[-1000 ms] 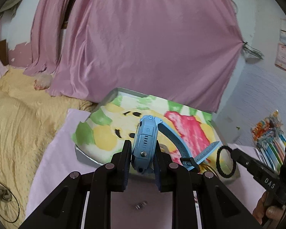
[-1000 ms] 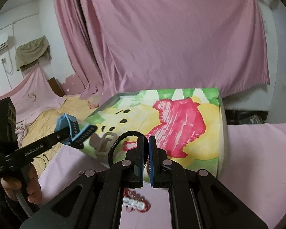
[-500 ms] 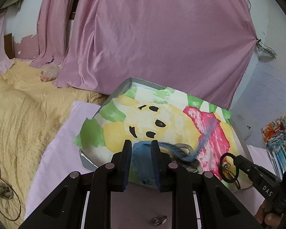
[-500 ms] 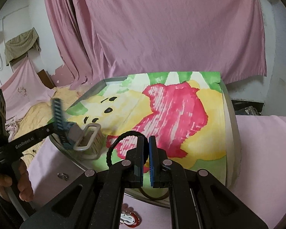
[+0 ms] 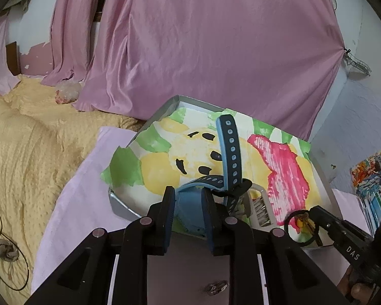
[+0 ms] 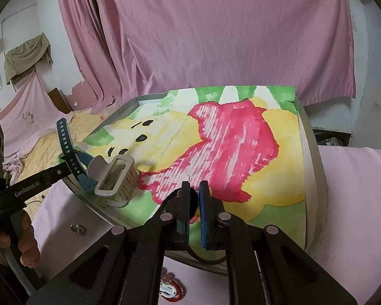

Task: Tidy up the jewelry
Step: 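Carry the black hair tie into the tray and release while the left drops the watch there, then withdraw both open grippers from the tray toward the remaining jewelry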

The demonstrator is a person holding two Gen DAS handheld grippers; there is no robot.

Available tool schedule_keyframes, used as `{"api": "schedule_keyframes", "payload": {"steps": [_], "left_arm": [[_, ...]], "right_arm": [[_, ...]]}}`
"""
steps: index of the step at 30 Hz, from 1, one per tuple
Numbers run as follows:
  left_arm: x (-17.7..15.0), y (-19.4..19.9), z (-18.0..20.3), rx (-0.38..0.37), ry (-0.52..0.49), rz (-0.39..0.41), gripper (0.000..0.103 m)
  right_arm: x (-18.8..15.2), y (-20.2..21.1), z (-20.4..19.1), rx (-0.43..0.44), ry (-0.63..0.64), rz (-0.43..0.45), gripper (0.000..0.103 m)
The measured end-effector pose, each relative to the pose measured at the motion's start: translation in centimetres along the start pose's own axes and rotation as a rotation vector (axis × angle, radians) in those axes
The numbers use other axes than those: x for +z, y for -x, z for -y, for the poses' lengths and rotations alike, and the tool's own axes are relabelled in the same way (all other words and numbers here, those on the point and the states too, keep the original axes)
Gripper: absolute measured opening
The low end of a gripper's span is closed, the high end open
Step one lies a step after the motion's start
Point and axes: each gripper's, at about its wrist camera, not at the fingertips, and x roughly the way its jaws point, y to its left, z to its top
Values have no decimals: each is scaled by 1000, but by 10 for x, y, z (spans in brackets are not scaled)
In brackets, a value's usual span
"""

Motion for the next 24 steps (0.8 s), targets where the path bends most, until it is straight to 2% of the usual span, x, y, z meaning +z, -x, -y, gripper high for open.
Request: {"api": "schedule_keyframes", "payload": {"steps": [2,3,5,6,9,10,11,12,15,16,18,21,24], "left_arm": [[-2,3,2,-3,-10,9,21],[-4,5,3,-5,-15,13,26],[-8,8,4,-4,-26,20,36],[-9,10,4,-5,-27,26,41],[-15,17,2,-26,-23,51,46],[-17,20,1,-28,-22,61,49],[-18,23,1,-24,-18,71,62],[-20,26,-1,-30,-11,84,76],[-25,38,-4,-69,11,131,79],[-26,40,-5,-70,12,136,81],[-30,44,-6,-75,21,136,94],[-35,53,-9,-121,42,154,96],[-42,65,-7,-112,40,194,102]], "right_arm": [[-1,3,-1,-10,8,12,17],[-1,7,-1,-14,11,26,22],[-2,13,-2,-15,12,54,47],[-3,17,-2,-16,12,73,49],[-5,26,-2,-28,21,110,50],[-5,28,-2,-28,18,118,57],[-7,30,-1,-26,13,127,65],[-8,33,0,-27,8,137,68],[-12,45,2,-21,-4,184,73],[-13,48,4,-20,-12,196,79],[-17,56,9,-1,-41,223,82],[-23,65,17,18,-88,248,85],[-29,74,19,23,-103,272,92]]}}
